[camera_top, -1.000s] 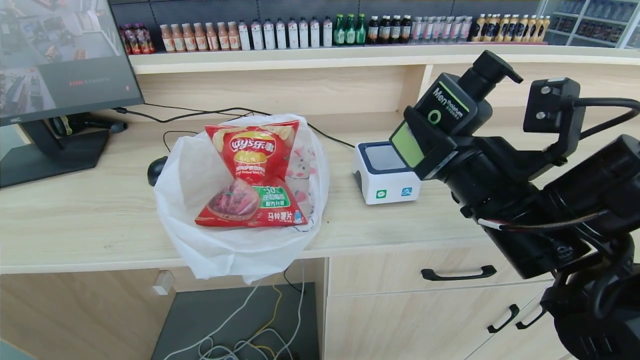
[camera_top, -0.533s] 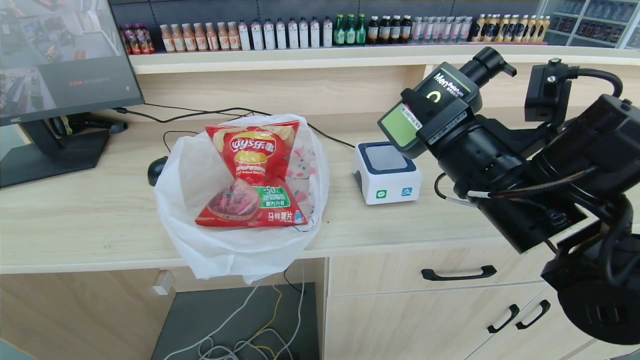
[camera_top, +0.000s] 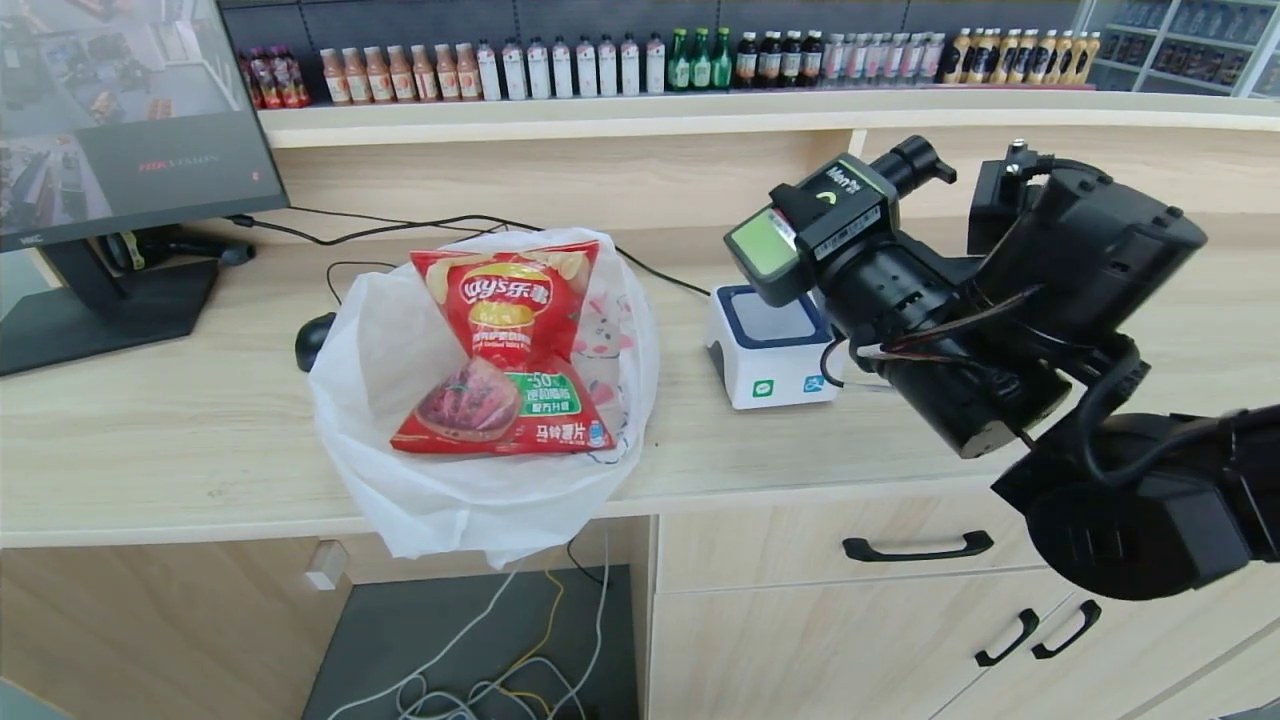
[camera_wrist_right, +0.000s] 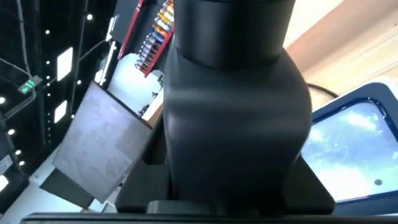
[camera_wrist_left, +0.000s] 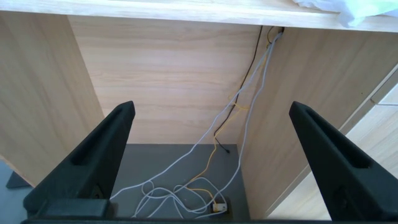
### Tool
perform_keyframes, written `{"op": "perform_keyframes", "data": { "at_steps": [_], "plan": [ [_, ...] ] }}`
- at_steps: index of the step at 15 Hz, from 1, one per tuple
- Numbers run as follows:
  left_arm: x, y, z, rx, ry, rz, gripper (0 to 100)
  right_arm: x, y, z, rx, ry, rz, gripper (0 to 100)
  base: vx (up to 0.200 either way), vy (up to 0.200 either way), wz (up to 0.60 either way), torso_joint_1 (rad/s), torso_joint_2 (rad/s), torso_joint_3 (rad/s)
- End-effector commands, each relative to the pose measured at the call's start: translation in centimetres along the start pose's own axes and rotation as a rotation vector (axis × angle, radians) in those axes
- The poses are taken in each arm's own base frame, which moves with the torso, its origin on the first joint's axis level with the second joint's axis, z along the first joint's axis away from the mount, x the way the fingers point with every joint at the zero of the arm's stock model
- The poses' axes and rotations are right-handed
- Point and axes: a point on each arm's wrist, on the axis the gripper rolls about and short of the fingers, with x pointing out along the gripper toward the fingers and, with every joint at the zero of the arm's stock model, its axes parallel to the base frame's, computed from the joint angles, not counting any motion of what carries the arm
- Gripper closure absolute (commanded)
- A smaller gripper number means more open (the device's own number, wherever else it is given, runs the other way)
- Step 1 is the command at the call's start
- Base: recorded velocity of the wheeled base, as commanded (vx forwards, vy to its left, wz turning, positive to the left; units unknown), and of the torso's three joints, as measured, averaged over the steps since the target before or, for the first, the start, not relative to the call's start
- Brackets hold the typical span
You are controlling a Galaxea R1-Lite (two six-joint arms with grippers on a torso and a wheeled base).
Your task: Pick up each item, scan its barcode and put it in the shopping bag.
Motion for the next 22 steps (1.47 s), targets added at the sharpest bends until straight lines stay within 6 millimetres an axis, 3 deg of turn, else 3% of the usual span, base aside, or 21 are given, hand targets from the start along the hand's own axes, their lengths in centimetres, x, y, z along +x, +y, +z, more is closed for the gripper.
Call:
{"op": "perform_keyframes", "data": {
  "at_steps": [1,4,8,22],
  "plan": [
    [0.0,0.0,0.0,0.0,0.0,0.001,0,1.2,-0.4,-0.3,0.026,0.003,-0.047,100,0.0,0.0,0.0,0.0,0.0,0.0],
    [0.0,0.0,0.0,0.0,0.0,0.001,0,2.9,-2.1,-0.3,0.022,-0.039,-0.117,100,0.0,0.0,0.0,0.0,0.0,0.0],
    [0.0,0.0,0.0,-0.002,0.0,-0.001,0,2.9,-3.1,-1.0,0.013,-0.023,-0.163,100,0.0,0.0,0.0,0.0,0.0,0.0],
    [0.0,0.0,0.0,0.0,0.0,0.001,0,3.0,-4.1,-2.4,0.006,-0.003,-0.197,100,0.0,0.0,0.0,0.0,0.0,0.0]
  ]
}}
